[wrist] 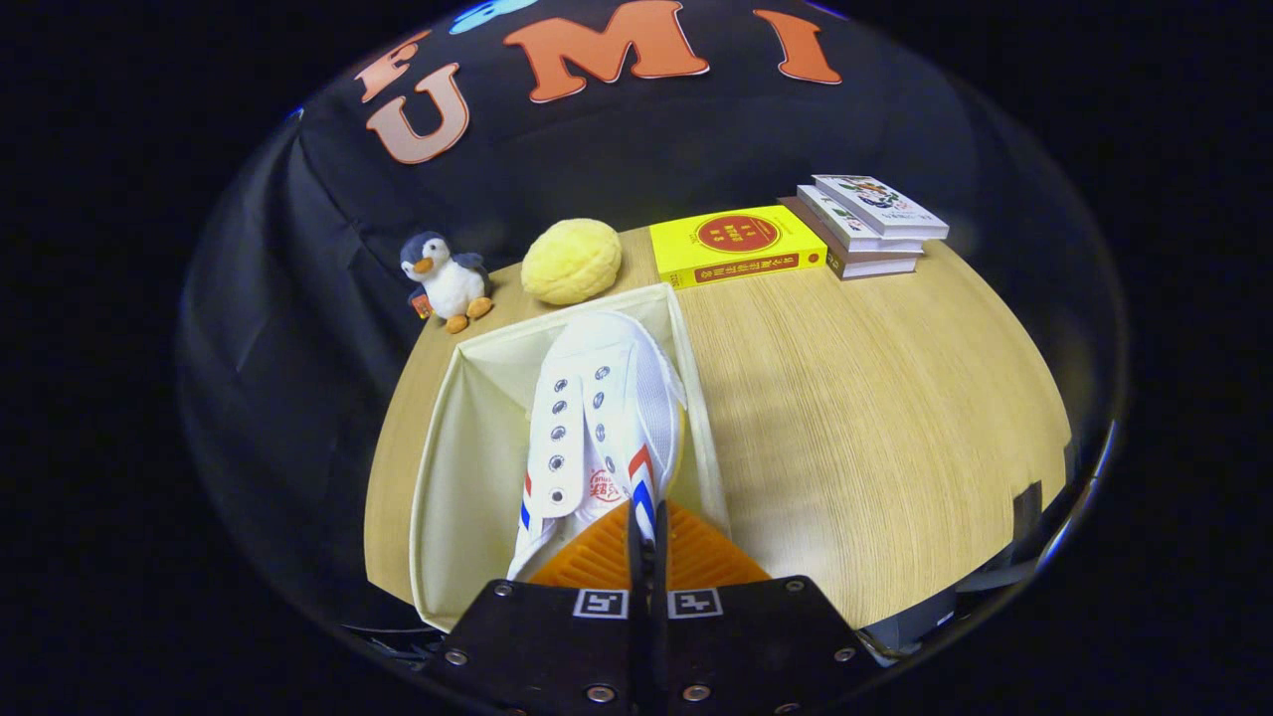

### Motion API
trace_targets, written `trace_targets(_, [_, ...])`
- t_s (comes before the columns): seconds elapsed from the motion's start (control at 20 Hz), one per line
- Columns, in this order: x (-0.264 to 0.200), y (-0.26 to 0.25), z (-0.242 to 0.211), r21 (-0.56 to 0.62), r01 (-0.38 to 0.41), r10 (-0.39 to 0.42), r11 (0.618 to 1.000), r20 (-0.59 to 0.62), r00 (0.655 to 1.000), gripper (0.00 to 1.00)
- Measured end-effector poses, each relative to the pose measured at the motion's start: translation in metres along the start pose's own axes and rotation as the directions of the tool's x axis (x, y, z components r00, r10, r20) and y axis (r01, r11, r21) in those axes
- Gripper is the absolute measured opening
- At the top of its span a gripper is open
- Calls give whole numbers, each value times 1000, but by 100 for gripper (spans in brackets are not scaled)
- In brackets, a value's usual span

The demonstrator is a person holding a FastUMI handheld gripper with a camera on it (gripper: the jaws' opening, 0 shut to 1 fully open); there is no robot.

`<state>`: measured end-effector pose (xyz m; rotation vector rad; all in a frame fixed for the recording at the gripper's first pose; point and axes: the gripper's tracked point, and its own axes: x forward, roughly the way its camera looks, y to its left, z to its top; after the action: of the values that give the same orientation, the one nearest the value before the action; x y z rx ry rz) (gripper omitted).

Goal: Open the storage box then place both shoes into the box .Put the left shoe in first, then the right shoe, with the right side of both shoes facing outward in a uniform manner.

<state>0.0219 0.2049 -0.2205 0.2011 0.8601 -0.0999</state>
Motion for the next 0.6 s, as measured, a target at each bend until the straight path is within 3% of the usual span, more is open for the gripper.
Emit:
trace_targets(0.2, [9,-1,-10,-22,61,-61,998,-32,998,0])
trace_targets(0.35, [10,13,-7,-52,29,-30,998,-24,999,5])
trace_targets(0.4, [5,17,0,-74,27,-27,997,-1,1000,22])
trace_targets(0.45, [0,19,6,-111,31,-28,993,26,999,27])
trace_targets(0.6, [-18,29,25,-160,19,-4,987,91,996,59])
